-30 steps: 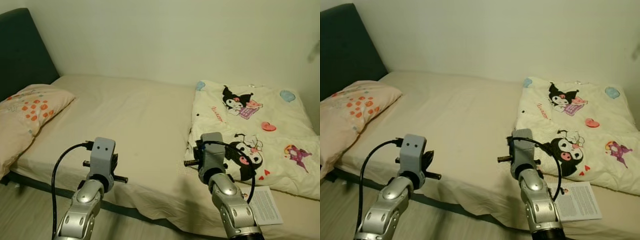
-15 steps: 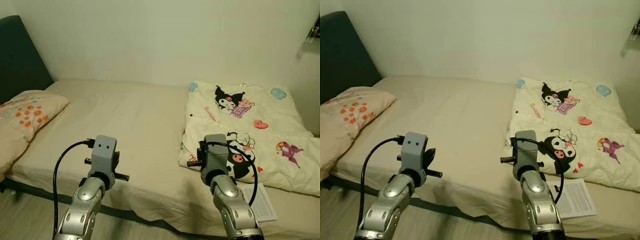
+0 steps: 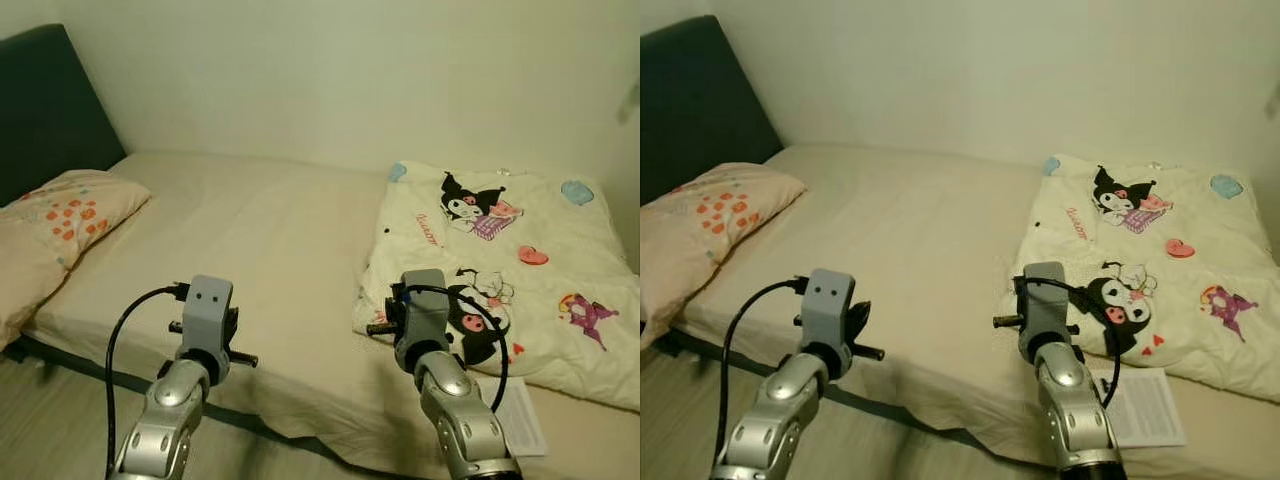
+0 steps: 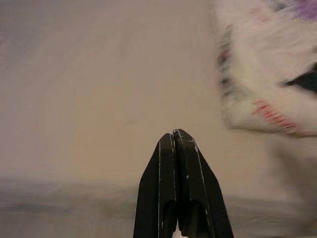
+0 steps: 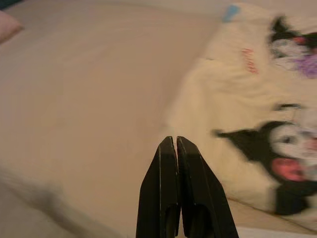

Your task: Clean up the room

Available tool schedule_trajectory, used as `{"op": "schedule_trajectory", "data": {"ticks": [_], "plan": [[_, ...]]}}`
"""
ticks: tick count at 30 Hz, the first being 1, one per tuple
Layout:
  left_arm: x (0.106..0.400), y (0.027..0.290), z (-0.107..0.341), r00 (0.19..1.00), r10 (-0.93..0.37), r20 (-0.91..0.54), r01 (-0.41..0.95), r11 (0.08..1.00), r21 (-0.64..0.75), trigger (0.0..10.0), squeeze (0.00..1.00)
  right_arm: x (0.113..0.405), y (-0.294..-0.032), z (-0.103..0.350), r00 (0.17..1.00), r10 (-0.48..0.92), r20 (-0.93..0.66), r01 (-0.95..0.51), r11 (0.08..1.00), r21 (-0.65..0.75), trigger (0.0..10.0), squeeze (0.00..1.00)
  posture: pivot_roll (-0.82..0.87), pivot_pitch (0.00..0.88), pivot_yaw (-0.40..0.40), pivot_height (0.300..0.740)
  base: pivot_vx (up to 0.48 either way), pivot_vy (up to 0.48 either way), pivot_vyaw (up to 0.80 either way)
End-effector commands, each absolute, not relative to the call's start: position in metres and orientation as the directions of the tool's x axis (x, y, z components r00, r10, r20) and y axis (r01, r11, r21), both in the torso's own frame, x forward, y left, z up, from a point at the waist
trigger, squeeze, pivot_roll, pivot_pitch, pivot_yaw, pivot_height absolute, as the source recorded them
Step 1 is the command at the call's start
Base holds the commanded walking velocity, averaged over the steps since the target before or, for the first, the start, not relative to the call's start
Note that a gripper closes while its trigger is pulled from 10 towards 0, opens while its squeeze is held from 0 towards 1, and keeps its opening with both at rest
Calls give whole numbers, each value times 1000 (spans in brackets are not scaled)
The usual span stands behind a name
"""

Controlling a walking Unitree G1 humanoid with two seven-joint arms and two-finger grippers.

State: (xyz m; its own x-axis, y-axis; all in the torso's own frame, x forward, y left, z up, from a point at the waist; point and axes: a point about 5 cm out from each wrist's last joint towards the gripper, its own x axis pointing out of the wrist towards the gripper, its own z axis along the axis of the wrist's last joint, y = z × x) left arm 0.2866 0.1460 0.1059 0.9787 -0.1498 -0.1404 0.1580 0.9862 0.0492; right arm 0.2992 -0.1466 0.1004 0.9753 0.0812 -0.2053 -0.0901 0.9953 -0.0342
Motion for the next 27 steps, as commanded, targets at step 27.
{"op": "schedule_trajectory", "data": {"ticks": [27], "plan": [[289,156,103,978,-99,-183,106,994,29,10000,0,297,-155,94,971,-7,-237,1,1000,-26,10000,0,-48,99,70,715,0,54,0]]}}
